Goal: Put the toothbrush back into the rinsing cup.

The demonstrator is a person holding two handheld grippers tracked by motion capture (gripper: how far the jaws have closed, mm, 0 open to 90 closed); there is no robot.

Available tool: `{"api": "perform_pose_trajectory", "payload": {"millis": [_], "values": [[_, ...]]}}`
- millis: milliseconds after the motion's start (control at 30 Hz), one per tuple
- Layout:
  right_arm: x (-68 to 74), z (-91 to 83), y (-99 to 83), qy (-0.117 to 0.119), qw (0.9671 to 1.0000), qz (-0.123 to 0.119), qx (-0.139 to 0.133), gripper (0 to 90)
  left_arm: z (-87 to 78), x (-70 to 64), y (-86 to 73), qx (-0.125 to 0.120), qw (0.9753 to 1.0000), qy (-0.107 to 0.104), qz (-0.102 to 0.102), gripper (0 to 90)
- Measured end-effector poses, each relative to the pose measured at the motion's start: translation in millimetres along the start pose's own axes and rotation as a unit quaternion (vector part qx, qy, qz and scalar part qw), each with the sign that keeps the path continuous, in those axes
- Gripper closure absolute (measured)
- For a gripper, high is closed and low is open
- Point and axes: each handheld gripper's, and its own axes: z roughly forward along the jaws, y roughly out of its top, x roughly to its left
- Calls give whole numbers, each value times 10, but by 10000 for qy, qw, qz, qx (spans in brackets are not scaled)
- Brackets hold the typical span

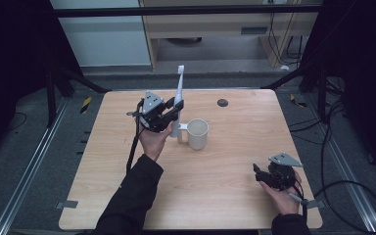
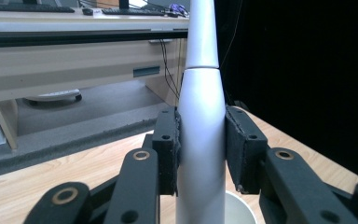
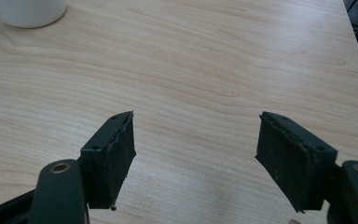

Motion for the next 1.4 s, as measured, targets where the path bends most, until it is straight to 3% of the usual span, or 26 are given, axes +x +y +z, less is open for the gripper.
{"api": "perform_pose_trajectory", "payload": {"millis": [767,1400], "values": [[-9,1,-3,35,10000,39,-24,276,376,-154,123,-170,9998,-127,27,669],[-4,7,-6,90,9999,61,-30,276,735,-214,-53,25,9999,-154,-15,669]]}}
